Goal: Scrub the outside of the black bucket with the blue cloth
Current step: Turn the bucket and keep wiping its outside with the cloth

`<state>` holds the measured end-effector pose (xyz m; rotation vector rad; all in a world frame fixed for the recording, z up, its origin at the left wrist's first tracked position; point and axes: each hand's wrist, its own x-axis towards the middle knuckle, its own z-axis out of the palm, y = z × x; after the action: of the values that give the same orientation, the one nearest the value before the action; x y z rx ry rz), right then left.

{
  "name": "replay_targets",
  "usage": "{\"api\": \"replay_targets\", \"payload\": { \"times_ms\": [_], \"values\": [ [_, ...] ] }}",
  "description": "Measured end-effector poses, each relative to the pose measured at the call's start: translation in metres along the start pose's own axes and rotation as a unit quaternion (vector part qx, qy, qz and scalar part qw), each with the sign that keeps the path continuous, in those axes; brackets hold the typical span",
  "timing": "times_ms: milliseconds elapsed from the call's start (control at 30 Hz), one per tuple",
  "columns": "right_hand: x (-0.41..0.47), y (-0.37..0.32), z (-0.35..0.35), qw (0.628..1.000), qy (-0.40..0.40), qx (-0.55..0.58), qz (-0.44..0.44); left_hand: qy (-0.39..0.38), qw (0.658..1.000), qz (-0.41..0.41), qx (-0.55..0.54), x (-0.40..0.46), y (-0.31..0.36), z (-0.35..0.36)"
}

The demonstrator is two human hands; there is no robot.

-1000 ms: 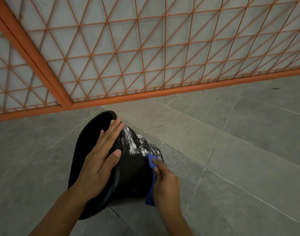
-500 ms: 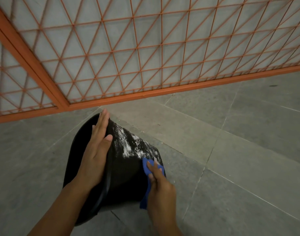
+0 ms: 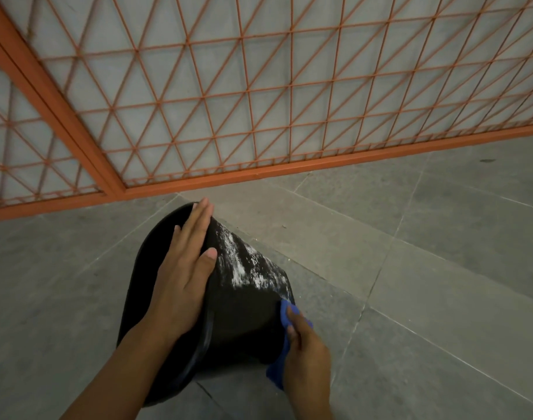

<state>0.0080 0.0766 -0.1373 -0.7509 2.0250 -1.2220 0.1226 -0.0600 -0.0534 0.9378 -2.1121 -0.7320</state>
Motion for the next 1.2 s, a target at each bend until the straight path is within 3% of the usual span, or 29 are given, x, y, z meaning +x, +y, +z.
{"api": "replay_targets", "payload": {
  "times_ms": [133, 267, 467, 1200],
  "values": [
    [0.016, -0.001, 0.007, 0.999, 0.036, -0.016, -0.003, -0.012, 1.0, -0.009, -0.009, 0.0, -0.005, 0.002],
    [0.028, 0.002, -0.001, 0.998, 0.029, -0.056, 0.031, -0.023, 1.0, 0.006, 0.017, 0.002, -0.004, 0.004],
    [0.035, 0.0, 0.003, 0.997, 0.018, -0.074, 0.009, -0.021, 0.999, -0.013, -0.025, 0.003, -0.008, 0.002],
    [0.025, -0.002, -0.004, 1.0, 0.006, -0.022, 0.01, -0.019, 1.0, 0.003, -0.003, 0.005, -0.002, 0.002]
  ]
}}
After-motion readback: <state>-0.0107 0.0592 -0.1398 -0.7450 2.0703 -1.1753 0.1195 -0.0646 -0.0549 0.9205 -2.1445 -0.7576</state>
